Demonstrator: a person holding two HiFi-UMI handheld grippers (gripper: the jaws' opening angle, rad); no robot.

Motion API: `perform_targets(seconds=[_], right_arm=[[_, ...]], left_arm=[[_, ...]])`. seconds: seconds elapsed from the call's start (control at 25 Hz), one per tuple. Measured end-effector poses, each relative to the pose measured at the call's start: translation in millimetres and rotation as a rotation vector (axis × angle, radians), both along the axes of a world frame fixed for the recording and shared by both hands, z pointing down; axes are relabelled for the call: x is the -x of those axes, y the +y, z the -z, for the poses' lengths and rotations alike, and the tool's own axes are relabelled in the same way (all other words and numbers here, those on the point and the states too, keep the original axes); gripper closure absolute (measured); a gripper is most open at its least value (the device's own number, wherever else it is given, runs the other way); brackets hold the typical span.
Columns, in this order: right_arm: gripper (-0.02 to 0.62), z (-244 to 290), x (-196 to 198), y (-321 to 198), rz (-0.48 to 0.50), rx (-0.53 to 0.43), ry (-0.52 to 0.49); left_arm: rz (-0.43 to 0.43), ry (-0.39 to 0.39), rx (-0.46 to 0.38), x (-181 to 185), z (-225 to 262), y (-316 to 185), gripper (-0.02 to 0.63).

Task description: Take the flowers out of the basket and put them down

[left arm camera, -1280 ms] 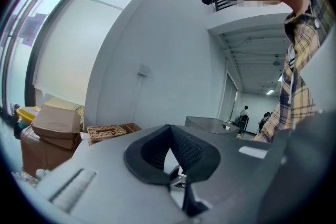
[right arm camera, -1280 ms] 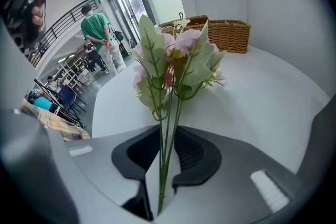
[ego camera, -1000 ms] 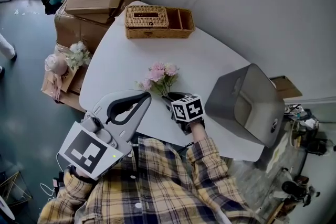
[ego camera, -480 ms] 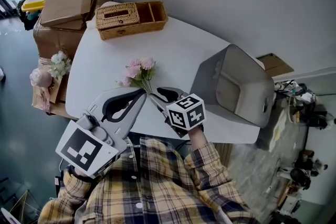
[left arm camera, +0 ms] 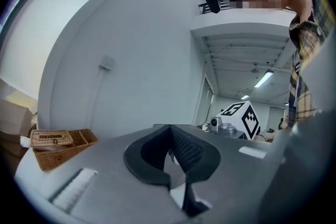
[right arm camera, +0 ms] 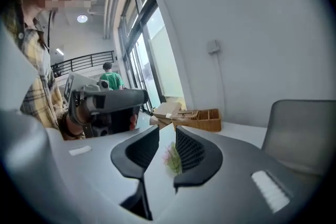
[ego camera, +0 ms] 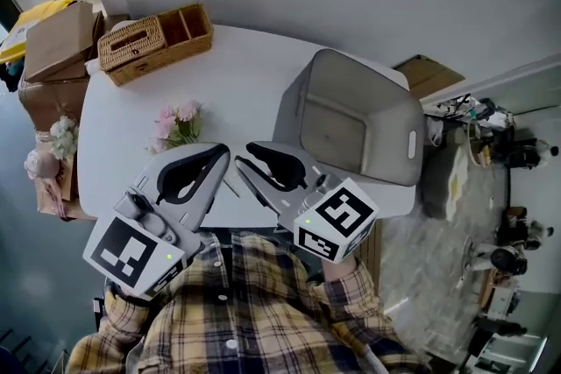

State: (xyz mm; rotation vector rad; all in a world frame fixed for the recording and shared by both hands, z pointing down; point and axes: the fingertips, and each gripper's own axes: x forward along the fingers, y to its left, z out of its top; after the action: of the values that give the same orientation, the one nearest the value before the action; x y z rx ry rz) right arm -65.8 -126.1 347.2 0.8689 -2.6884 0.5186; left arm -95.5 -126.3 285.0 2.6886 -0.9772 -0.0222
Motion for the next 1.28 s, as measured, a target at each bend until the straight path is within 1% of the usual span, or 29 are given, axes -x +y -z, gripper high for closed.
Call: perform_targets(seconds=[0.16,0.28,0.36,0.6,0.68,0.76,0.84,0.96,1.08,1.28], right_arm=[[0.523,35,-38,-2,-0.077,-0.091,-0.035],[0.523,49,-61,-2,-0.119,-0.125,-0.06],[0.536,56,-75,-1,-0.14,-0.147,-0.072],[0.552,67,-109,0,-0.189,-0.165,-0.112],[0.554,69,-118,0,-0.207,-0.171,-0.121],[0.57,71,-126,1,-0.22,-0.178,-0.122],[0.589,73,-131,1,-0.225,-0.182,-0.124],[0.589,72,-131,0,-0.207,-0.178,-0.134],[0.589,73,-127,-1,-0.18,-0.174,-0.144],[0.59,71,-121,-1,-0.151,-0.185,-0.13]], left_arm=[[-0.043,0.008,-0.019,-32,9,0,0.592],[-0.075,0.012,-0.033,-54,14,1,0.592],[-0.092,0.013,-0.046,-68,19,2,0.592],[-0.139,0.006,-0.061,-105,28,6,0.592],[-0.142,-0.007,-0.056,-112,27,7,0.592],[-0.134,-0.012,-0.06,-118,30,6,0.592],[-0.136,-0.001,-0.077,-123,33,7,0.592],[-0.153,-0.016,-0.054,-124,27,11,0.592],[-0.146,-0.024,-0.049,-122,26,9,0.592],[-0.131,-0.029,-0.051,-119,26,7,0.592]])
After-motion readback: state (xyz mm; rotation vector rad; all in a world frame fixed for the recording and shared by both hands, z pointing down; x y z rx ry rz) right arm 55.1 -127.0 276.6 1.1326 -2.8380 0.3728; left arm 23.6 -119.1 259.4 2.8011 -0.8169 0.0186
